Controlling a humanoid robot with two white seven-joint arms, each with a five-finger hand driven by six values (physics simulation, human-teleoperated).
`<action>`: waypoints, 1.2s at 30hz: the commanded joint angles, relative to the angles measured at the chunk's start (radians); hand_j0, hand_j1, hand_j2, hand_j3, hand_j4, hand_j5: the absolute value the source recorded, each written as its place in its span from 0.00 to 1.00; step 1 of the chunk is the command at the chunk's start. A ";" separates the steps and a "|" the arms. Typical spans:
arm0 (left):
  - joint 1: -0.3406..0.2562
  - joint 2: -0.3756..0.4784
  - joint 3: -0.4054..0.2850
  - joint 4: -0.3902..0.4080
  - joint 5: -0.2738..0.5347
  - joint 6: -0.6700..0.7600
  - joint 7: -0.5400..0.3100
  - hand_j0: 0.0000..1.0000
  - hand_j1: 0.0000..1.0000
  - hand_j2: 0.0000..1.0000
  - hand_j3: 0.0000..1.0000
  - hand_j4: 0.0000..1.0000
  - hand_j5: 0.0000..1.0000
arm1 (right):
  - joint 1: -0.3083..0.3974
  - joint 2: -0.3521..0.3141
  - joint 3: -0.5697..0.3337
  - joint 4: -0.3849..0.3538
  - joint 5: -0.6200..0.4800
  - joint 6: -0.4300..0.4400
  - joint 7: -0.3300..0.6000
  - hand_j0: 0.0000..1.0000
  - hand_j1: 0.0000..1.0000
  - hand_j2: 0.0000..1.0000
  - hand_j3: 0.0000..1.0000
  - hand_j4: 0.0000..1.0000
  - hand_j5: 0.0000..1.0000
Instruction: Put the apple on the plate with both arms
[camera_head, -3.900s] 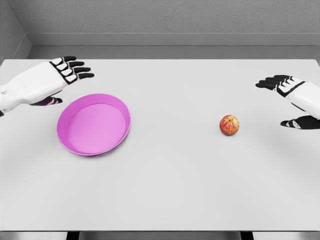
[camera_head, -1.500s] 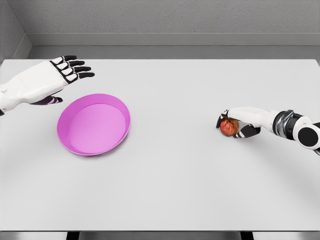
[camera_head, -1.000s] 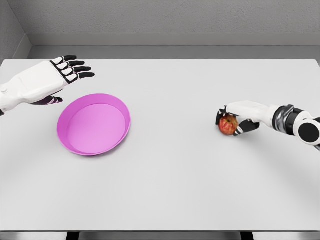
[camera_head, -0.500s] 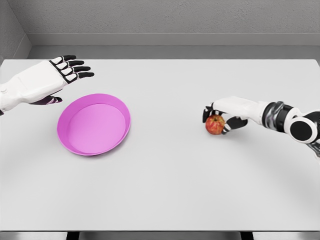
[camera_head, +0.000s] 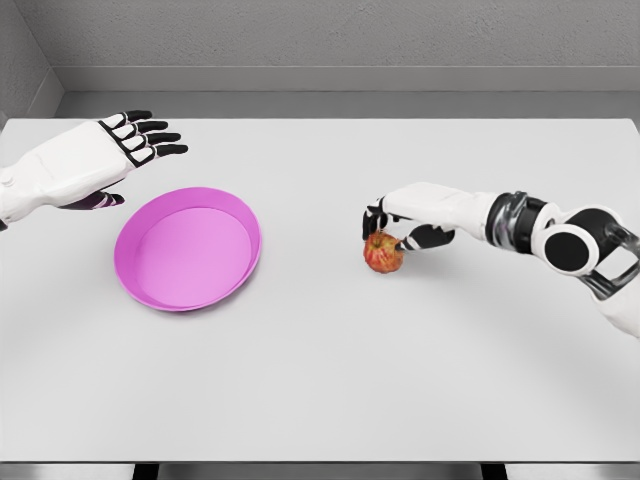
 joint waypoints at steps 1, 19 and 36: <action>0.000 0.001 0.001 0.001 0.006 0.000 0.001 1.00 1.00 1.00 1.00 1.00 1.00 | 0.000 0.020 0.014 0.000 -0.001 -0.001 0.000 0.52 0.52 0.52 0.52 0.52 0.52; -0.002 0.003 0.002 -0.002 0.008 0.000 0.001 1.00 1.00 1.00 1.00 1.00 1.00 | -0.054 -0.054 -0.087 0.000 -0.007 -0.042 0.000 1.00 1.00 1.00 1.00 1.00 1.00; -0.002 -0.004 -0.002 -0.002 0.006 0.000 0.001 1.00 1.00 1.00 1.00 1.00 1.00 | 0.187 -0.246 -0.350 0.012 -0.012 -0.193 0.000 1.00 1.00 1.00 1.00 1.00 1.00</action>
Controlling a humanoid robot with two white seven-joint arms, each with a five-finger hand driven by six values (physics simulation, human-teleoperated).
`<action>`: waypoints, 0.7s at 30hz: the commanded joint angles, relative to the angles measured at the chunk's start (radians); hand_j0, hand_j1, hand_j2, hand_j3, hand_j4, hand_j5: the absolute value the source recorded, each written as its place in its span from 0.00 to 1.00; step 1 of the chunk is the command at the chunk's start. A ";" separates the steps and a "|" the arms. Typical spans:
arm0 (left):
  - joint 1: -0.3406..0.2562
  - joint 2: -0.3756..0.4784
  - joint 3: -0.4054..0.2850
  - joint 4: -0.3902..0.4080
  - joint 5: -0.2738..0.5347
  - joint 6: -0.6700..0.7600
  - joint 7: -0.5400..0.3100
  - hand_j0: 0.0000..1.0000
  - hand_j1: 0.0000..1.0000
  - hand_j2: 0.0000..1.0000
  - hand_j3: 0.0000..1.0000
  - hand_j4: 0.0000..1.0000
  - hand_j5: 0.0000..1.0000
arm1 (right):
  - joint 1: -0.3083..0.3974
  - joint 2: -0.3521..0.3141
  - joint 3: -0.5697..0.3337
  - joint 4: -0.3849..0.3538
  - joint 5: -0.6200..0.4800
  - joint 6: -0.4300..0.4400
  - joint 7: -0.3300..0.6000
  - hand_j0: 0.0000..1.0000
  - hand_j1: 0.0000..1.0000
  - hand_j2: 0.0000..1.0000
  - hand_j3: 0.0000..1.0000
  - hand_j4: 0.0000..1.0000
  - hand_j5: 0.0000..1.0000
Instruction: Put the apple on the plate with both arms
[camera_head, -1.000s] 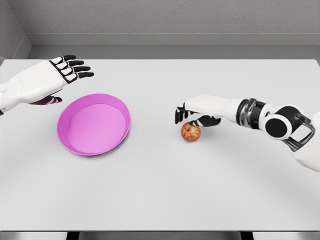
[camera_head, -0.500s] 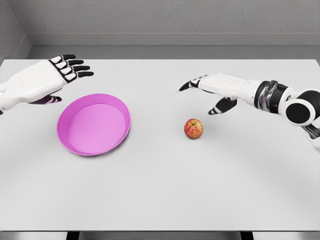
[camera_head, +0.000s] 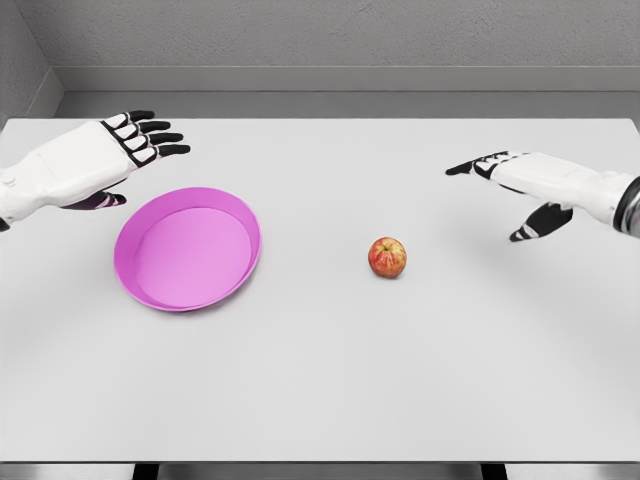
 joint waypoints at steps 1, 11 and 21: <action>-0.002 -0.007 -0.003 -0.001 0.005 0.000 0.001 1.00 1.00 1.00 1.00 1.00 1.00 | 0.000 -0.015 -0.024 0.001 -0.003 -0.009 0.000 1.00 1.00 1.00 1.00 1.00 1.00; -0.336 -0.191 -0.457 -0.073 -0.121 0.000 -0.056 1.00 1.00 1.00 1.00 1.00 1.00 | 0.023 -0.027 -0.062 0.014 -0.001 -0.010 0.000 1.00 1.00 1.00 1.00 1.00 1.00; -0.557 -0.353 -0.748 -0.045 -0.081 0.000 -0.138 1.00 1.00 1.00 1.00 1.00 1.00 | 0.064 -0.038 -0.125 0.024 -0.004 -0.028 0.000 1.00 1.00 1.00 1.00 1.00 1.00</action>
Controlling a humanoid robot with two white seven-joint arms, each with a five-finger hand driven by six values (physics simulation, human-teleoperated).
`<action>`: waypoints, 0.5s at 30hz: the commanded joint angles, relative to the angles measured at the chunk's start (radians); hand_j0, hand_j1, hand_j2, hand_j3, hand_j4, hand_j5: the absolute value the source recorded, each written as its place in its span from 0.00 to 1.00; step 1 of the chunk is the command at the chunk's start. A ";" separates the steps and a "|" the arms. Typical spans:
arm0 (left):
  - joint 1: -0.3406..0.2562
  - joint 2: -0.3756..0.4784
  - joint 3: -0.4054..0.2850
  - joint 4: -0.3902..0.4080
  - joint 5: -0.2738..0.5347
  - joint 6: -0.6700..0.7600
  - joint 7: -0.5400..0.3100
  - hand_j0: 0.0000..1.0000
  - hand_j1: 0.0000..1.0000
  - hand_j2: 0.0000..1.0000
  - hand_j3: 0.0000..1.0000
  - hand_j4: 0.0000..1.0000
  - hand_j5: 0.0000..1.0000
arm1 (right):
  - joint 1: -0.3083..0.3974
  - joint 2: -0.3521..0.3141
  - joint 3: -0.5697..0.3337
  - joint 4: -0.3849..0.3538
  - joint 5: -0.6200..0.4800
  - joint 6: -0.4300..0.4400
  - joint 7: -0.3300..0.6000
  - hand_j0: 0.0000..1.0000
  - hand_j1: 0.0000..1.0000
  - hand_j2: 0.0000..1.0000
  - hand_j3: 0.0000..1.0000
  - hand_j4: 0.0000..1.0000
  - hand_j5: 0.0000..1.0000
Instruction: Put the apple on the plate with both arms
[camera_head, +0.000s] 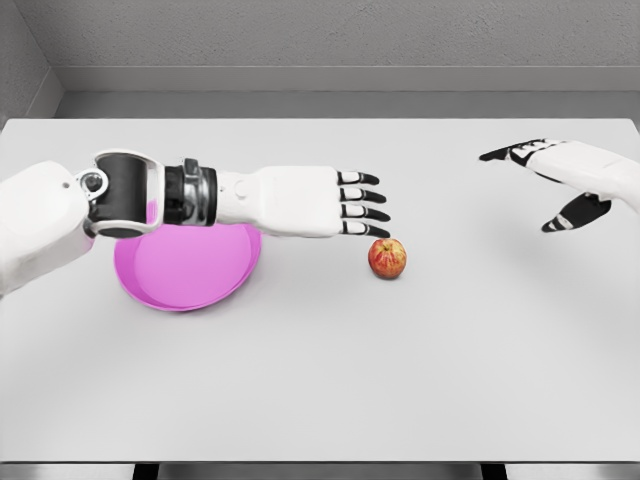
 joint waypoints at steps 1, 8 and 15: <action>-0.003 -0.048 -0.085 0.017 0.035 0.000 -0.011 1.00 1.00 1.00 1.00 1.00 1.00 | 0.000 -0.002 -0.016 0.001 -0.003 0.006 -0.002 1.00 1.00 1.00 1.00 1.00 1.00; -0.054 -0.097 -0.103 0.086 0.187 0.000 -0.053 1.00 1.00 1.00 1.00 1.00 1.00 | 0.023 -0.012 -0.017 -0.002 -0.004 0.009 0.000 1.00 1.00 1.00 1.00 1.00 1.00; -0.061 -0.110 -0.100 0.172 0.245 0.000 -0.053 1.00 1.00 1.00 1.00 1.00 1.00 | 0.035 -0.022 -0.037 -0.006 -0.004 0.009 0.000 1.00 1.00 1.00 1.00 1.00 1.00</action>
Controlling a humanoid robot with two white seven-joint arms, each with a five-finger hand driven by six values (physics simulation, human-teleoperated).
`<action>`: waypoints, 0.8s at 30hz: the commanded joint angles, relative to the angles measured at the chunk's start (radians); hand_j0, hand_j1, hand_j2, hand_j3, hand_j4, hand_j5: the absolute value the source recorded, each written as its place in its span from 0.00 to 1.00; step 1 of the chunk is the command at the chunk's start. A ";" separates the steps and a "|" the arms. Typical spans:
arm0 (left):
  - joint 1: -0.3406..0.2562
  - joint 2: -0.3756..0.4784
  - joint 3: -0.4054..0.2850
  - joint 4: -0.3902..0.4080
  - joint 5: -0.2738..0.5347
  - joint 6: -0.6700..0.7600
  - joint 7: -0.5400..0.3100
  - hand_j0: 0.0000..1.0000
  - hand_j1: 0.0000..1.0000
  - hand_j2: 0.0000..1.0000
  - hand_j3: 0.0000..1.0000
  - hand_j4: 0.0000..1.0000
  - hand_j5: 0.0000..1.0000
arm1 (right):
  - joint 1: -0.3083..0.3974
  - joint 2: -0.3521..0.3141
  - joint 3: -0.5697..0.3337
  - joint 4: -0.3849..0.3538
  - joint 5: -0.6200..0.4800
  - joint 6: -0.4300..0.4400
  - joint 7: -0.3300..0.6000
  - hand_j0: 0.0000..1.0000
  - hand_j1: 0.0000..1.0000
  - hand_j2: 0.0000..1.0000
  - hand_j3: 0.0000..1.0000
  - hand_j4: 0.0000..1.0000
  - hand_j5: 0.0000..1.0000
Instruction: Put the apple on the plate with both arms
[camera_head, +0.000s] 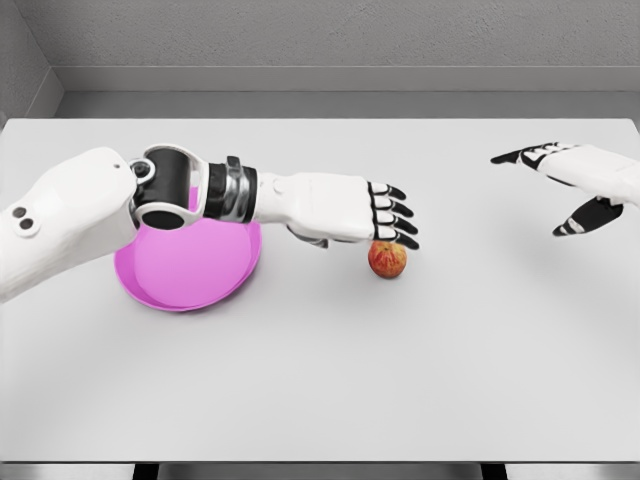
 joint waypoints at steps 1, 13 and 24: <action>0.000 -0.014 0.000 0.024 0.025 0.001 0.000 1.00 1.00 1.00 1.00 1.00 1.00 | 0.000 0.000 -0.009 -0.001 -0.002 0.001 -0.001 1.00 1.00 1.00 1.00 1.00 1.00; -0.040 -0.129 -0.050 0.136 0.011 0.001 -0.080 1.00 1.00 1.00 1.00 1.00 1.00 | 0.035 0.003 -0.007 0.003 -0.002 0.001 0.001 1.00 1.00 1.00 1.00 1.00 1.00; -0.063 -0.171 -0.050 0.128 0.006 0.001 -0.195 1.00 1.00 1.00 1.00 1.00 1.00 | 0.040 0.003 -0.012 0.010 -0.002 0.001 -0.001 1.00 1.00 1.00 1.00 1.00 1.00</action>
